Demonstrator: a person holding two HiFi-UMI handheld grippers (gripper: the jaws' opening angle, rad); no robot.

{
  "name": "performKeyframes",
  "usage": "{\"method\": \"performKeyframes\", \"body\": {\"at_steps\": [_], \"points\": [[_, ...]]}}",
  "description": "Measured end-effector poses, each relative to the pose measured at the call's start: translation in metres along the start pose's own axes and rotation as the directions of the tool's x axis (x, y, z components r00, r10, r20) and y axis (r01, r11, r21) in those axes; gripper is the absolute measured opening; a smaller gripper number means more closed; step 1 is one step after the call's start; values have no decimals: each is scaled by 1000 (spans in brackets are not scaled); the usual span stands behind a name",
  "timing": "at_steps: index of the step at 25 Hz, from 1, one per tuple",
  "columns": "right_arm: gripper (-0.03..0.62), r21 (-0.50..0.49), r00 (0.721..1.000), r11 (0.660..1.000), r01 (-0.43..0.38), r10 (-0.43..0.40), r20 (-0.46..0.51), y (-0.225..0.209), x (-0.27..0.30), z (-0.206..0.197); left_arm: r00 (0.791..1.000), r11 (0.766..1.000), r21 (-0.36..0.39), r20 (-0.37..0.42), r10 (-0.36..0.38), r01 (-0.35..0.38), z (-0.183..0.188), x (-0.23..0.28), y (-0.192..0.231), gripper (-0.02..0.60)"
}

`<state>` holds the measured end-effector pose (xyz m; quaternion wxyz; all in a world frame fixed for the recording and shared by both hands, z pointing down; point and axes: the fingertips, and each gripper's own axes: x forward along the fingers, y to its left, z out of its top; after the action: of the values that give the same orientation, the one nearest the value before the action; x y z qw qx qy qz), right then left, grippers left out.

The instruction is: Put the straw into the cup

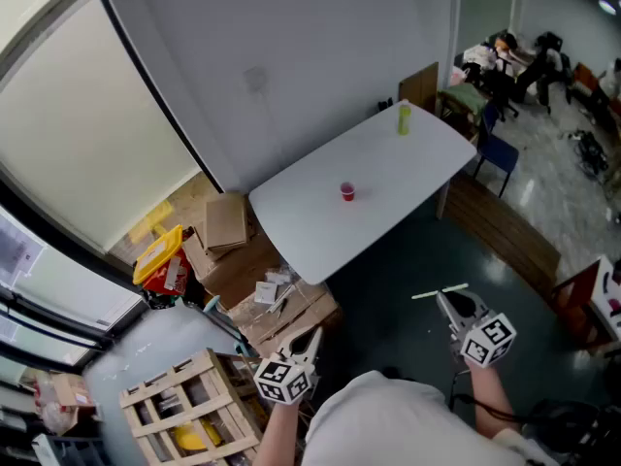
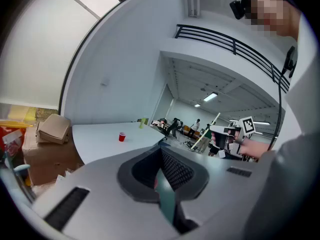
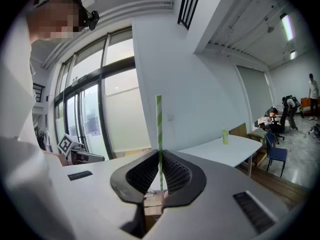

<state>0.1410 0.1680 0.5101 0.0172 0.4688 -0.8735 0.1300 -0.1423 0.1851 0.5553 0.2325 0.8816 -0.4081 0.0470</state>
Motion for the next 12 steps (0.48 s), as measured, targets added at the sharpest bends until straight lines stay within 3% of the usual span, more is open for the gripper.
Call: {"method": "performKeyframes", "body": {"at_steps": [12], "points": [[49,4,1000,1000,2,-2,-1,-2,-1,1,1000,1000,-1,-2,6,-6,-2,-2,-1,2]]}}
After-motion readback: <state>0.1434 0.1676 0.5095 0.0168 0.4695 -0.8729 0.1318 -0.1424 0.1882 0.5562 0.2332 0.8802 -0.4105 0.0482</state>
